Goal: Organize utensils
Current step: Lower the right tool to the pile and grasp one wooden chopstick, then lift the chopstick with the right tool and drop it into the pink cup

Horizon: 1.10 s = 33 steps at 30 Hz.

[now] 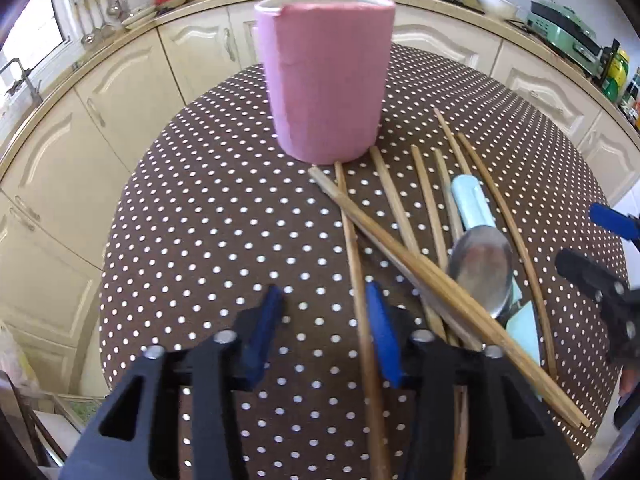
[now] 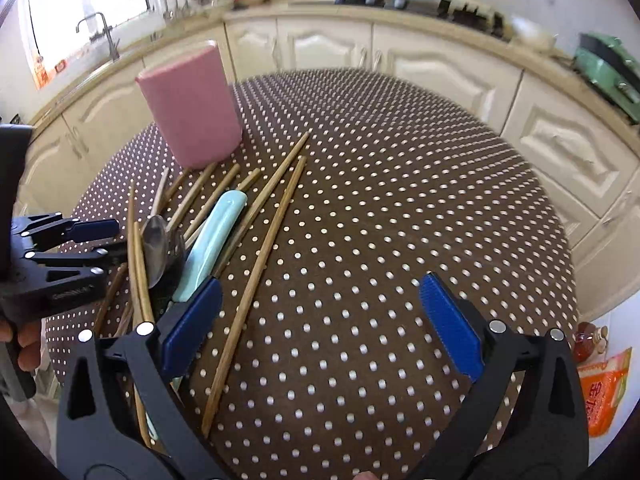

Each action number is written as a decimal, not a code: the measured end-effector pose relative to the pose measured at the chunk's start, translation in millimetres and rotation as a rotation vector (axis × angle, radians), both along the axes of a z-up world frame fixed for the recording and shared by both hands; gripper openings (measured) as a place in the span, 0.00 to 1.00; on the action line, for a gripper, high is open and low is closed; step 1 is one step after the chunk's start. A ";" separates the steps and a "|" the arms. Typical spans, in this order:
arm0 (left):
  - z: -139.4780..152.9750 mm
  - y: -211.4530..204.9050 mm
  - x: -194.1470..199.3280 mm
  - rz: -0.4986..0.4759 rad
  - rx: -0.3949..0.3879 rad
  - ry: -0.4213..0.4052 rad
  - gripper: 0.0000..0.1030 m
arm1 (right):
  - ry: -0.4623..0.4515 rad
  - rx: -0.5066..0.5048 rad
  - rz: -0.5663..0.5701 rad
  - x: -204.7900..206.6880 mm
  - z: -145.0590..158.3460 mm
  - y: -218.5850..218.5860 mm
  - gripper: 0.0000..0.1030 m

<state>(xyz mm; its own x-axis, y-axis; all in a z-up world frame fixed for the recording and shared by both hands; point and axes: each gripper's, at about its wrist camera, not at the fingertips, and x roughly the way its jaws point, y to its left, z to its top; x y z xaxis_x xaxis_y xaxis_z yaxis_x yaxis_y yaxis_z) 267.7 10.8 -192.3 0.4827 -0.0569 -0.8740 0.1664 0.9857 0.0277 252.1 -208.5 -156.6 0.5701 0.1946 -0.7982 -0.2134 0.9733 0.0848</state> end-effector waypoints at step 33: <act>26.4 74.8 -9.6 0.190 -0.273 0.012 0.05 | 0.267 0.093 0.133 76.6 6.3 -43.7 0.05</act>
<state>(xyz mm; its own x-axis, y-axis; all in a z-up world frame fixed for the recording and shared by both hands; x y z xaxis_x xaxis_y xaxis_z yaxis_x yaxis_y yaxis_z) 258.1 85.5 -165.9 0.4968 -0.1993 -0.8447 -0.0225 0.9700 -0.2421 328.6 -252.2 -150.2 0.3069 0.3325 -0.8918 -0.2969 0.9237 0.2422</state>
